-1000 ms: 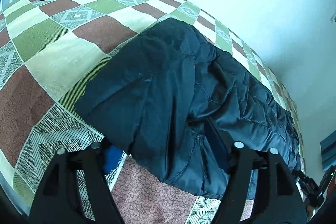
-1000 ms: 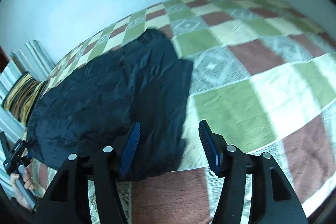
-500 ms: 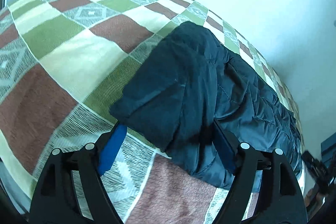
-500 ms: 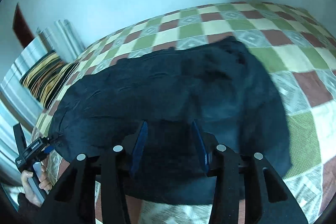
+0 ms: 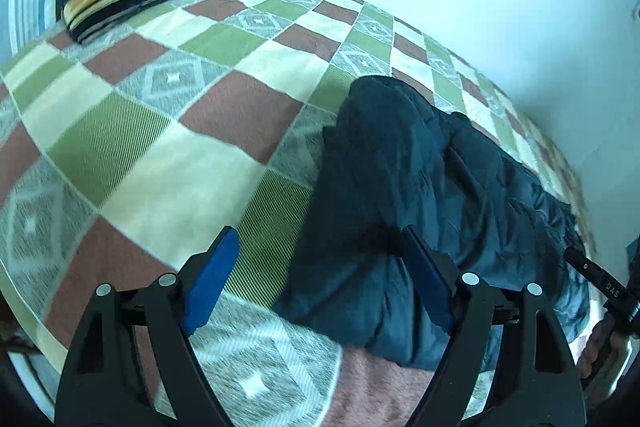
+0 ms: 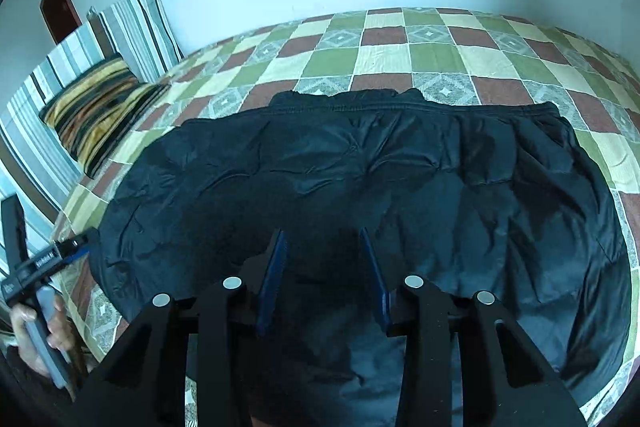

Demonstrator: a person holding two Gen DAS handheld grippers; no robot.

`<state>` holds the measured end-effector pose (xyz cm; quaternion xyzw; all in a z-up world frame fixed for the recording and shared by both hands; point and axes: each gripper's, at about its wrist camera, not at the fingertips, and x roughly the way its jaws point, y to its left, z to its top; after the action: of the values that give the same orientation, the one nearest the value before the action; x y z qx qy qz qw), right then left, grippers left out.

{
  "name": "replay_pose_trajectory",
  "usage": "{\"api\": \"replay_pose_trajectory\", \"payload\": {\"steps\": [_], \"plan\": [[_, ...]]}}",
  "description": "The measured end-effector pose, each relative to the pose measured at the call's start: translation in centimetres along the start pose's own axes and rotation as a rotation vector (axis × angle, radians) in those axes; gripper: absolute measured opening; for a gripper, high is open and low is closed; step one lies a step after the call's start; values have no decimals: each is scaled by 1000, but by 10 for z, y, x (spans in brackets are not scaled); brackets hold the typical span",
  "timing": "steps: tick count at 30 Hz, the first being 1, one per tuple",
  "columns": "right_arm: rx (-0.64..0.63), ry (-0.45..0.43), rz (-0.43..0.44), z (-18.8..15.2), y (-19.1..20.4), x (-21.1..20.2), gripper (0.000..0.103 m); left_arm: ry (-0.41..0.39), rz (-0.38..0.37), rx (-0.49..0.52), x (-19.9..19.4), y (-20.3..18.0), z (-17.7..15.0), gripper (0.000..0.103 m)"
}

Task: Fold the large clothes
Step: 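Move both open tools over the folded jacket and grasp its edge with the left tool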

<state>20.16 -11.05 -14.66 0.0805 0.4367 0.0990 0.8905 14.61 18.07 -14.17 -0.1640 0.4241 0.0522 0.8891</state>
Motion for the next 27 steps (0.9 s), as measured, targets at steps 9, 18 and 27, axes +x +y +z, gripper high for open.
{"api": "replay_pose_trajectory", "payload": {"steps": [9,18,27], "plan": [[-40,42,-80,-1,13,27,39,24,123,193,22,-34,36,84],[-89,107,-170,-13,18,60,39,131,160,266,70,-41,52,88],[-88,102,-160,-14,17,63,39,269,90,266,109,-38,57,91]]}}
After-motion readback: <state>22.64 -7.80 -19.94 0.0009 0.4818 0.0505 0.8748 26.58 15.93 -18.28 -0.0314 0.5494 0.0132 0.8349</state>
